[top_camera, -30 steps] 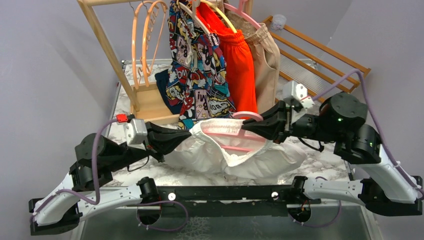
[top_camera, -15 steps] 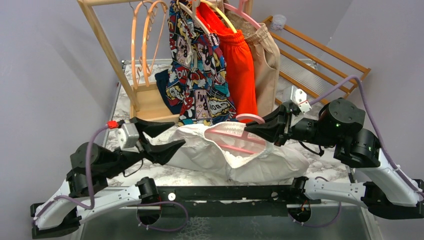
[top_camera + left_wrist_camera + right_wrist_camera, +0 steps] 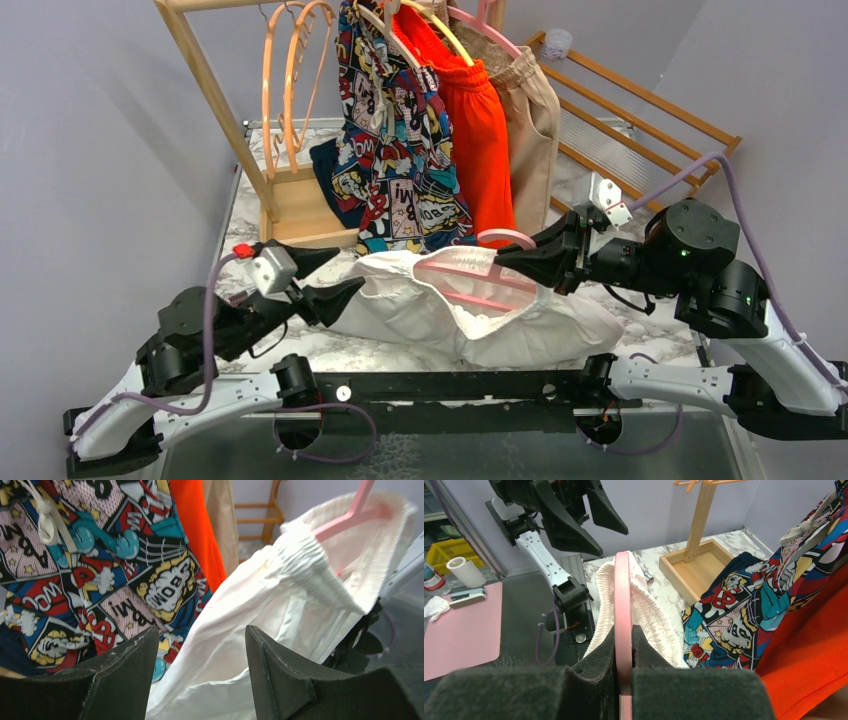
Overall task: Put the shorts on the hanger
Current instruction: Hang the shorts on the hanger.
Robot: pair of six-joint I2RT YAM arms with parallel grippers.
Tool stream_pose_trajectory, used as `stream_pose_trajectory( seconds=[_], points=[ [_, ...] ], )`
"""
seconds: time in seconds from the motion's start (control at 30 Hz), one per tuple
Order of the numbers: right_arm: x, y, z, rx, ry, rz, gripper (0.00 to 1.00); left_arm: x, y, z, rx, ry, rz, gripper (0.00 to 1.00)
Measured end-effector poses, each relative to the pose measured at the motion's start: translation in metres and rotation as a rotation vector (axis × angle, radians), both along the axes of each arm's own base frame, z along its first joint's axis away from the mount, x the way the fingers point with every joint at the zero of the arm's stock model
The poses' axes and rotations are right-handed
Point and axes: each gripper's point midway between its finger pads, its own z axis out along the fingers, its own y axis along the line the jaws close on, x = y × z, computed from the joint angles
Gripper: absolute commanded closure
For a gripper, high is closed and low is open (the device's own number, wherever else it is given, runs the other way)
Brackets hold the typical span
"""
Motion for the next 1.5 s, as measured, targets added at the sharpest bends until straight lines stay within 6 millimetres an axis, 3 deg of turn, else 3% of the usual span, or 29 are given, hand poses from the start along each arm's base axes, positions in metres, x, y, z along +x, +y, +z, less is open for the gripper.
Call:
stream_pose_trajectory(
  seconds=[0.2, 0.4, 0.5, 0.7, 0.9, 1.07, 1.33, 1.5],
  points=[
    [-0.001, -0.002, 0.001, 0.002, 0.002, 0.000, 0.99, 0.011, -0.013, -0.038, 0.145, 0.037, 0.020, 0.39],
    [-0.003, -0.005, 0.004, 0.011, -0.002, 0.000, 0.99, 0.014, -0.014, -0.047, 0.180, 0.031, 0.030, 0.49],
    [-0.003, -0.006, 0.005, 0.012, -0.003, 0.000, 0.99, 0.015, -0.014, -0.051, 0.191, 0.031, 0.031, 0.62],
    [-0.004, -0.008, 0.005, 0.013, -0.004, -0.001, 0.99, 0.016, -0.015, -0.054, 0.203, 0.026, 0.033, 1.00],
    [-0.005, -0.012, 0.005, 0.015, -0.005, -0.009, 0.99, 0.016, -0.014, -0.053, 0.212, 0.016, 0.034, 1.00],
    [-0.005, -0.013, 0.006, 0.015, -0.006, -0.012, 0.99, 0.015, -0.012, -0.037, 0.186, -0.003, 0.032, 1.00],
    [-0.006, -0.007, -0.005, -0.034, 0.017, 0.011, 0.99, 0.011, 0.000, 0.019, 0.062, -0.096, 0.044, 1.00],
    [-0.011, 0.000, -0.007, -0.047, 0.025, 0.055, 0.99, 0.017, 0.003, 0.041, 0.040, -0.143, 0.083, 1.00]
  ],
)
